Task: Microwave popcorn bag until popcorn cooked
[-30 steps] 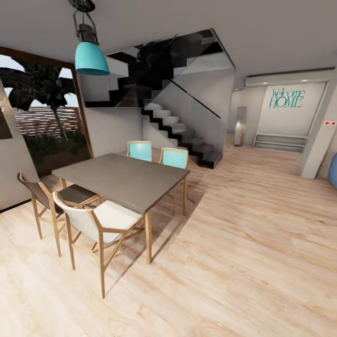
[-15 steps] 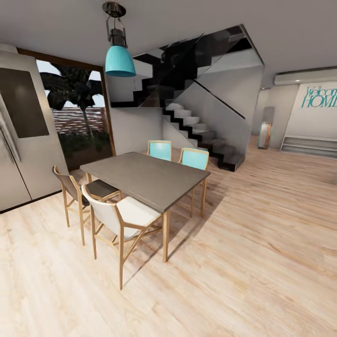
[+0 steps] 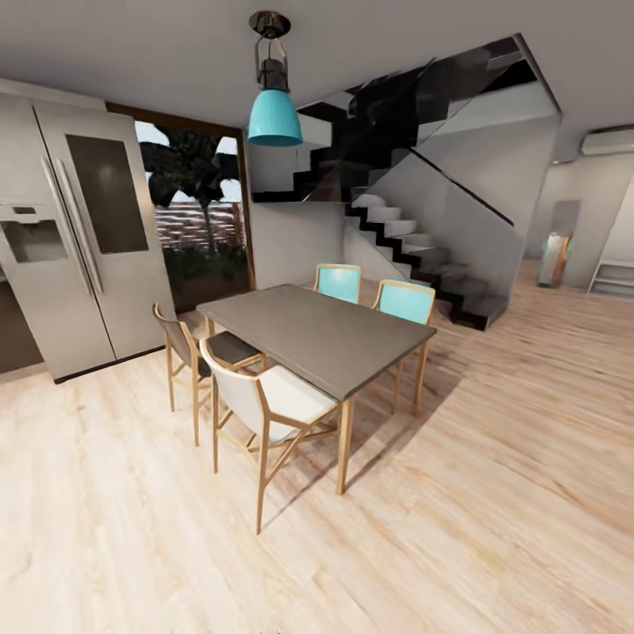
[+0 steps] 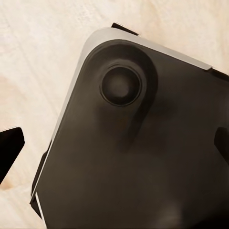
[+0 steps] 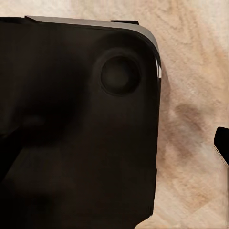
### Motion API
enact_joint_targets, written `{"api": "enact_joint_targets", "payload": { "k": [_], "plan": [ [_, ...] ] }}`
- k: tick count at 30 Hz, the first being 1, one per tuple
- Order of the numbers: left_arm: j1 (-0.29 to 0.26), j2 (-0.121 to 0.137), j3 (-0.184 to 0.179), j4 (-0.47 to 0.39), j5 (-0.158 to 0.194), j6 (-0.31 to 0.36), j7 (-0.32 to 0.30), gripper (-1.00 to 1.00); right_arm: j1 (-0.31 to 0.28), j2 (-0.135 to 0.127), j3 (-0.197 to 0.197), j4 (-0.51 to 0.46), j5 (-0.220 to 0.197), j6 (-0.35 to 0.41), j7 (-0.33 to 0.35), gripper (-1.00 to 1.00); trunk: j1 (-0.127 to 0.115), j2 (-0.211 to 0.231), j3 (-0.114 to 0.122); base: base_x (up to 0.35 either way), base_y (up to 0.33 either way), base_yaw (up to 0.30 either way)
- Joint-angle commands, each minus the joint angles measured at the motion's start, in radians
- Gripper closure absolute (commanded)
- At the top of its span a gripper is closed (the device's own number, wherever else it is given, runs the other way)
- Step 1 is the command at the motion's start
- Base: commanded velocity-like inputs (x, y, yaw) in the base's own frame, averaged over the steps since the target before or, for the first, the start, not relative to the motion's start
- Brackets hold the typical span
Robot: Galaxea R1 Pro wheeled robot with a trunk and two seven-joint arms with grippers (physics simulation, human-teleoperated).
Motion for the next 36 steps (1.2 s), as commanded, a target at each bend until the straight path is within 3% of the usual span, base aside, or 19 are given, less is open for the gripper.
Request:
{"api": "enact_joint_targets", "payload": {
  "k": [1, 36],
  "plan": [
    [0.000, 0.000, 0.004, 0.000, 0.001, -0.002, -0.001, -1.00, 0.000, 0.000, 0.000, 0.000, 0.000, -0.004, -0.003, -1.00, 0.000, 0.000, -0.001, 0.000, 0.000, 0.286],
    [0.000, -0.003, 0.003, 0.000, 0.001, -0.002, 0.006, -1.00, 0.000, 0.001, -0.001, 0.000, -0.001, -0.004, -0.003, -1.00, 0.000, 0.000, -0.001, 0.000, 0.000, 0.286]
  ]
}}
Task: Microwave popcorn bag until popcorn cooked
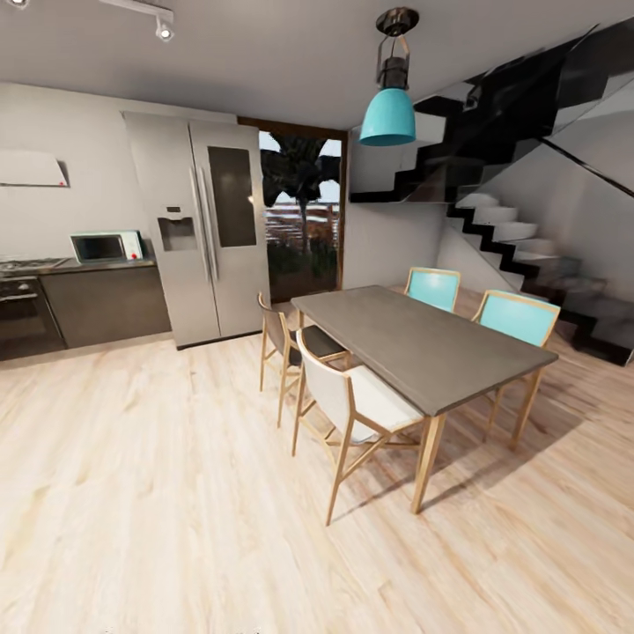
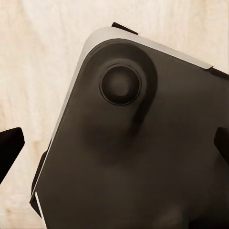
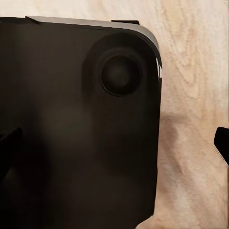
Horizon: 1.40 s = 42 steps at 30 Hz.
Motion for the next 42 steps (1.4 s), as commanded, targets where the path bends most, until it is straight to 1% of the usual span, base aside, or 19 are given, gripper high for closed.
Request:
{"api": "enact_joint_targets", "payload": {
  "k": [1, 42],
  "plan": [
    [0.000, 0.000, 0.004, 0.000, 0.001, -0.002, 0.000, -1.00, 0.000, 0.000, 0.001, 0.000, 0.000, -0.004, -0.003, -1.00, 0.000, 0.000, -0.001, 0.000, 0.000, 0.286],
    [0.000, 0.000, 0.002, 0.000, 0.003, 0.000, 0.000, -1.00, 0.000, 0.000, 0.001, 0.000, 0.001, -0.002, -0.002, -1.00, 0.000, 0.000, -0.001, 0.000, 0.000, 0.286]
  ]
}}
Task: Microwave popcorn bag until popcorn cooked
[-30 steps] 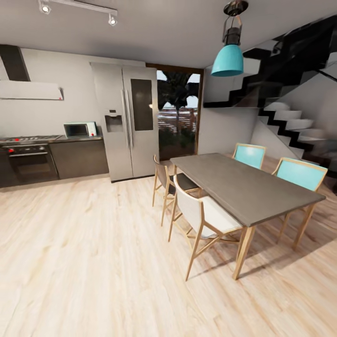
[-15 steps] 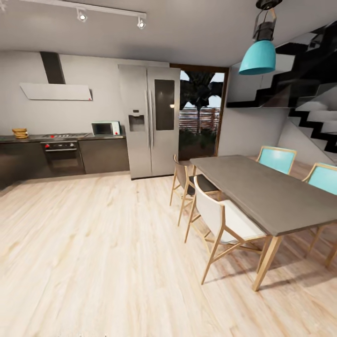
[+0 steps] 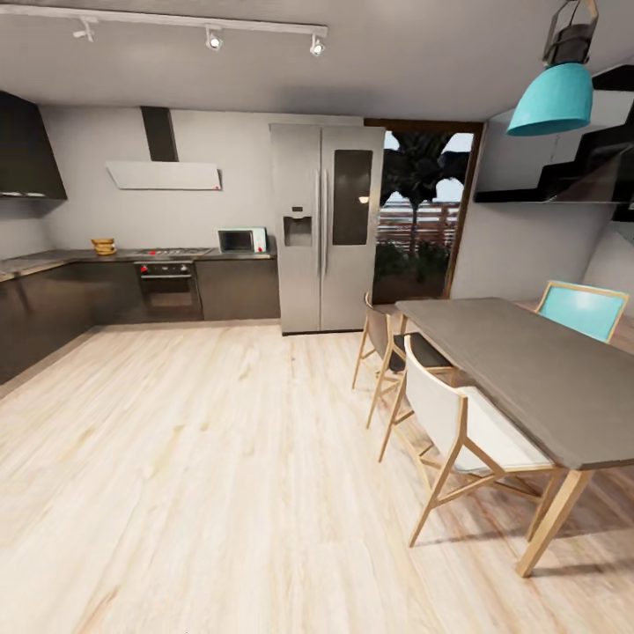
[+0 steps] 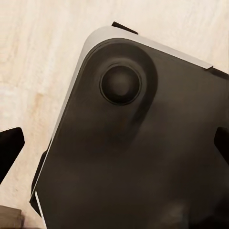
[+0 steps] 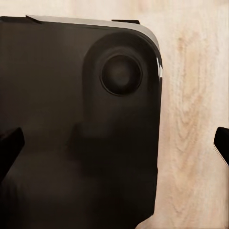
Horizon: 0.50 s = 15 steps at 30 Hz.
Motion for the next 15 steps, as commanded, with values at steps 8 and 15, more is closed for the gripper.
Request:
{"api": "enact_joint_targets", "payload": {
  "k": [8, 15],
  "plan": [
    [0.000, 0.000, 0.003, 0.000, 0.001, -0.002, 0.000, -1.00, 0.000, 0.000, 0.000, 0.000, 0.000, -0.004, -0.003, -1.00, 0.000, 0.000, -0.001, 0.000, 0.000, 0.286],
    [0.000, 0.000, 0.005, 0.000, 0.001, -0.002, 0.000, -1.00, 0.000, 0.000, 0.000, 0.000, 0.000, -0.005, -0.003, -1.00, 0.000, 0.000, -0.001, 0.000, 0.000, 0.286]
  ]
}}
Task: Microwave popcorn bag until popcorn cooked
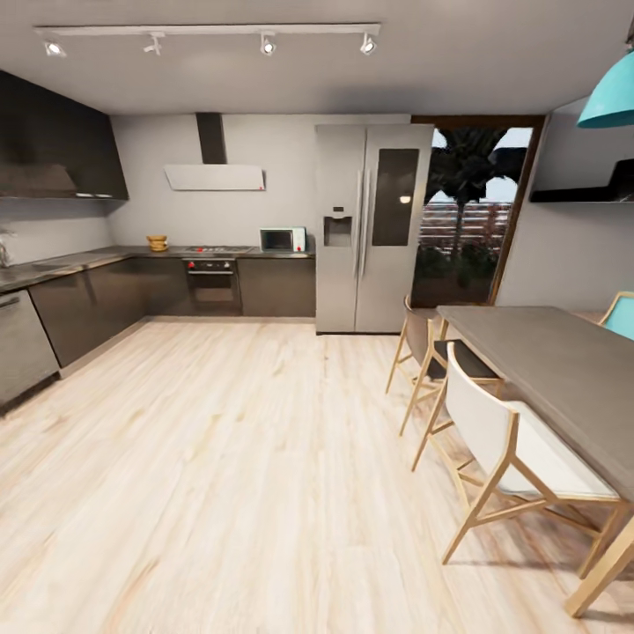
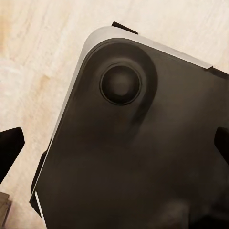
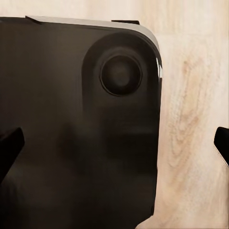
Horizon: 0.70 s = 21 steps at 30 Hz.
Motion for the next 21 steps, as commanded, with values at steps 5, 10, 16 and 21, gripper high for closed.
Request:
{"api": "enact_joint_targets", "payload": {
  "k": [5, 10, 16, 21],
  "plan": [
    [0.000, 0.000, 0.004, 0.000, 0.001, -0.002, 0.000, -1.00, 0.000, 0.000, 0.001, 0.000, 0.000, -0.004, -0.002, -1.00, 0.000, 0.000, -0.001, 0.000, 0.000, 0.286],
    [0.000, 0.000, 0.006, 0.000, 0.002, -0.002, 0.000, -1.00, 0.000, 0.000, 0.001, 0.000, 0.000, -0.002, -0.002, -1.00, 0.000, 0.000, -0.001, 0.000, 0.000, 0.286],
    [0.000, 0.000, 0.007, 0.000, 0.007, -0.003, 0.000, -1.00, 0.000, 0.000, 0.001, 0.000, 0.000, -0.001, -0.001, -1.00, 0.000, 0.000, -0.001, 0.000, 0.000, 0.286],
    [0.000, 0.000, 0.007, 0.000, 0.004, -0.003, 0.000, -1.00, 0.000, 0.000, 0.001, 0.000, 0.000, -0.002, -0.001, -1.00, 0.000, 0.000, -0.001, 0.000, 0.000, 0.286]
  ]
}}
